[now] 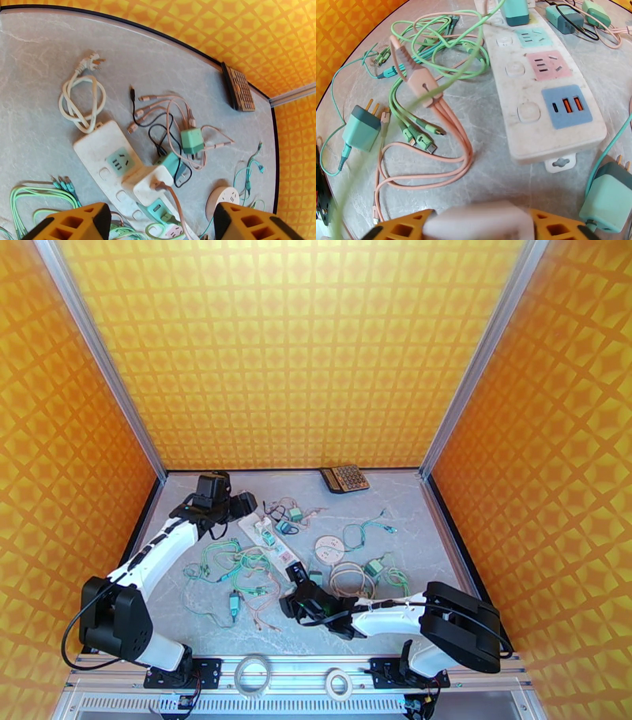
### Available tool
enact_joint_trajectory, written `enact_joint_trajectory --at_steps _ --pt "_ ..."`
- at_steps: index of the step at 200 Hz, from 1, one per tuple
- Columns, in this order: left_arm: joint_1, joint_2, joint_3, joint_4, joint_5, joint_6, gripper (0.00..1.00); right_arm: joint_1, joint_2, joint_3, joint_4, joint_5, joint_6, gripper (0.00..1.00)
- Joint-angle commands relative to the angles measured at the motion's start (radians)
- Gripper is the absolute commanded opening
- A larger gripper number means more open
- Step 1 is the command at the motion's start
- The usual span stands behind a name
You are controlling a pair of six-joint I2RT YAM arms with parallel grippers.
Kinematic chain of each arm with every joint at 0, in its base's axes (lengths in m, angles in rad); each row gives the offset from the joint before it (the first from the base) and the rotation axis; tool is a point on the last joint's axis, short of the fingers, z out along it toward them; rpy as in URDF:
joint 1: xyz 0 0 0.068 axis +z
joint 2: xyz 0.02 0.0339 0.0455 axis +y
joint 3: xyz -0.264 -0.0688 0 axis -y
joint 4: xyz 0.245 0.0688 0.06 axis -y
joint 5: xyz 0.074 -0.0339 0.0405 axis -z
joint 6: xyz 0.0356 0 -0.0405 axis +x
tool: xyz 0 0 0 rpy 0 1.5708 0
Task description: Pull the plug off the socket
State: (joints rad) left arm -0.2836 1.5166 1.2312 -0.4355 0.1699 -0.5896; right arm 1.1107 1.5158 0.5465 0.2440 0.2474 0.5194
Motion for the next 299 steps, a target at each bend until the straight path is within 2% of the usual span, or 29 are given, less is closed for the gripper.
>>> enact_joint_trajectory --at_steps 1,13,49,80,127,158,196,221,247,260,299 --pt "-0.014 -0.031 -0.028 0.021 -0.004 0.030 0.72 0.003 -0.060 -0.013 -0.009 0.037 0.007 0.67" --pt "-0.014 -0.029 -0.036 0.025 -0.005 0.031 0.72 0.003 -0.090 -0.012 -0.035 0.039 -0.005 0.81" --pt "-0.014 -0.015 -0.047 0.034 -0.019 0.033 0.73 0.003 -0.195 0.016 -0.154 0.070 -0.057 0.87" --pt "-0.012 0.011 -0.029 0.033 -0.039 0.042 0.73 0.003 -0.284 0.051 -0.244 0.160 -0.120 0.98" --pt "0.023 0.085 0.000 0.053 -0.040 0.043 0.72 -0.037 -0.235 0.197 -0.336 0.208 -0.216 0.98" --pt "0.046 0.140 0.009 0.072 -0.040 0.040 0.61 -0.134 -0.121 0.305 -0.337 0.137 -0.261 0.98" --pt "0.067 0.217 0.032 0.089 -0.041 0.039 0.39 -0.206 0.076 0.480 -0.361 0.072 -0.351 0.75" --pt "0.068 0.267 0.049 0.098 -0.033 0.042 0.25 -0.261 0.174 0.559 -0.353 -0.009 -0.349 0.61" --pt "0.068 0.308 0.056 0.113 -0.010 0.039 0.17 -0.309 0.252 0.630 -0.352 -0.087 -0.326 0.57" --pt "0.068 0.324 0.055 0.124 0.008 0.037 0.10 -0.328 0.282 0.653 -0.344 -0.121 -0.316 0.56" --pt "0.067 0.368 0.051 0.141 0.039 0.025 0.08 -0.362 0.360 0.712 -0.341 -0.189 -0.294 0.53"
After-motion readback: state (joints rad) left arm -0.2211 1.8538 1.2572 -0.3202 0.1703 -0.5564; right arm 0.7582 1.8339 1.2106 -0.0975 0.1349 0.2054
